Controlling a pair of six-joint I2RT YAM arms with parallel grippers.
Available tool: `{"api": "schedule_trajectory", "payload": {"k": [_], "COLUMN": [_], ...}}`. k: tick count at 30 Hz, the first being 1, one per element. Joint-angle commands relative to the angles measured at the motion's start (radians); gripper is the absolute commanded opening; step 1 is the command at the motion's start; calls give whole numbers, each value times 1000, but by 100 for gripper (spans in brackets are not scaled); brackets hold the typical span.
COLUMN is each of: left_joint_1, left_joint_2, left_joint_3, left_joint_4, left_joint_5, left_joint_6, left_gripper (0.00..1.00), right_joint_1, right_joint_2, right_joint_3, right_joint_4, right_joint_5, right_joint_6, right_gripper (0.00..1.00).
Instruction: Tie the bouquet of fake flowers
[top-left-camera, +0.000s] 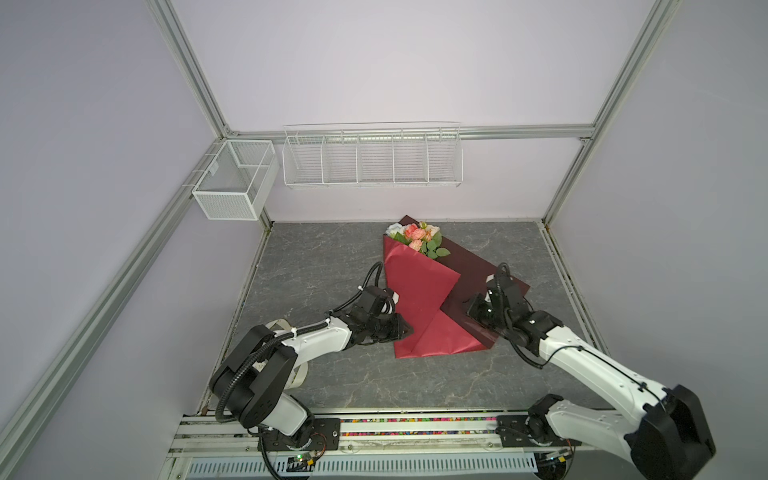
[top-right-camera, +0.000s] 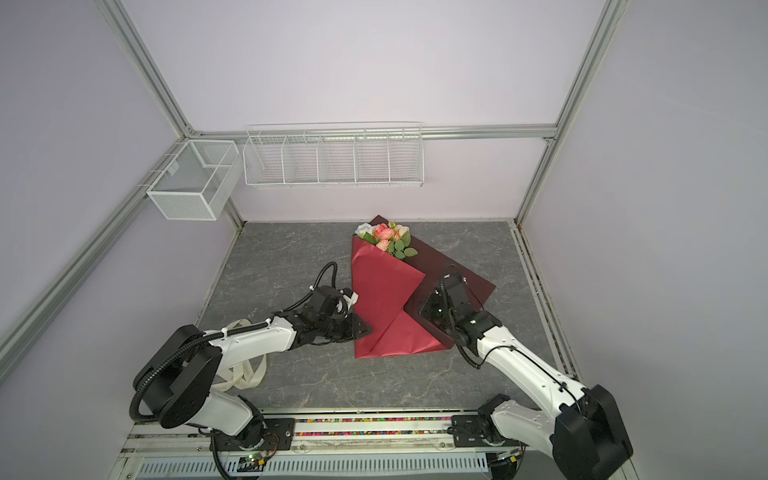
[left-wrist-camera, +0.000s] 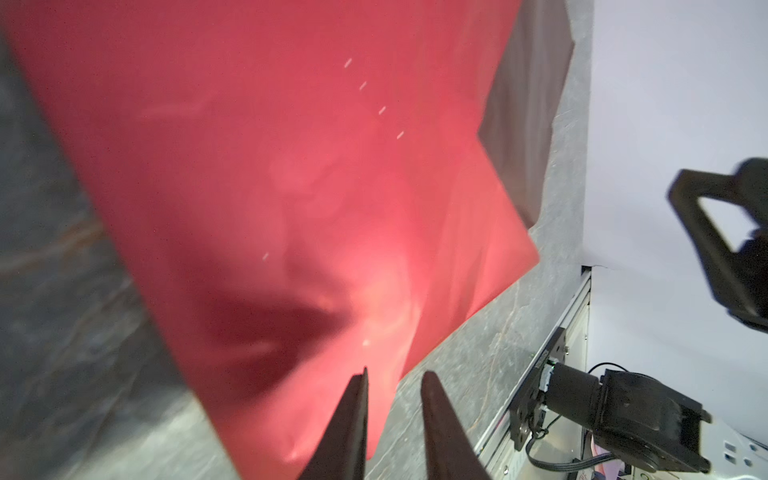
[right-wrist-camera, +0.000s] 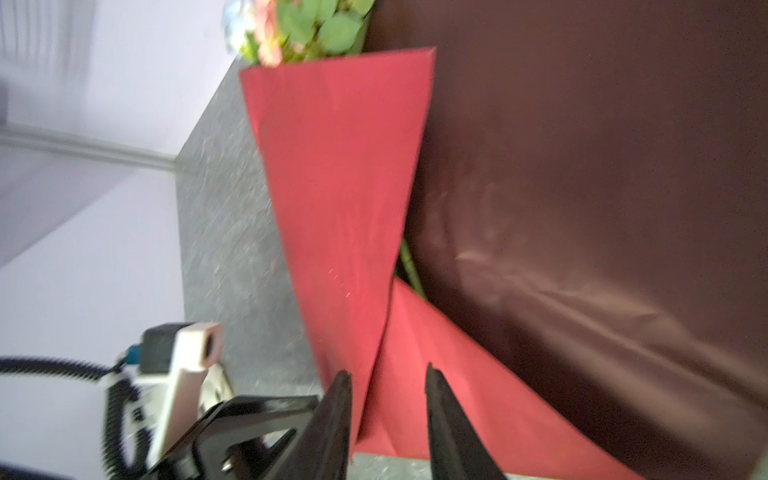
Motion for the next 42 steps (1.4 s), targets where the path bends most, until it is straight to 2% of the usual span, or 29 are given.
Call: {"api": "schedule_trajectory", "payload": {"k": [1, 5, 9, 13, 15, 19, 22, 30, 42], "left_joint_1": [-3, -19, -82, -173, -205, -237, -262, -281, -285], "left_joint_2": [63, 109, 138, 184, 206, 233, 266, 350, 411], "left_joint_3": [65, 123, 190, 254, 273, 272, 307, 393, 409], "left_joint_4": [-35, -43, -122, -212, -245, -217, -217, -248, -253], "left_joint_5": [17, 69, 70, 15, -24, -32, -21, -29, -21], "left_joint_6": [52, 77, 126, 153, 138, 109, 117, 142, 150], "left_gripper": [25, 24, 24, 20, 19, 16, 16, 13, 11], "right_joint_1": [-162, -391, -566, -671, -706, -745, -745, -747, -747], "right_joint_2": [-66, -131, -121, -51, -24, 30, 82, 205, 350], "right_joint_3": [-66, -120, -154, -166, -170, -160, -152, -128, -190], "right_joint_4": [-202, -253, -240, -217, -197, -132, -88, -53, 186], "right_joint_5": [-68, -174, -331, -401, -420, -547, -589, -590, -660], "right_joint_6": [-131, -221, -319, -373, -392, -428, -430, -449, -372], "right_gripper": [36, 37, 45, 53, 54, 54, 54, 54, 52]}}
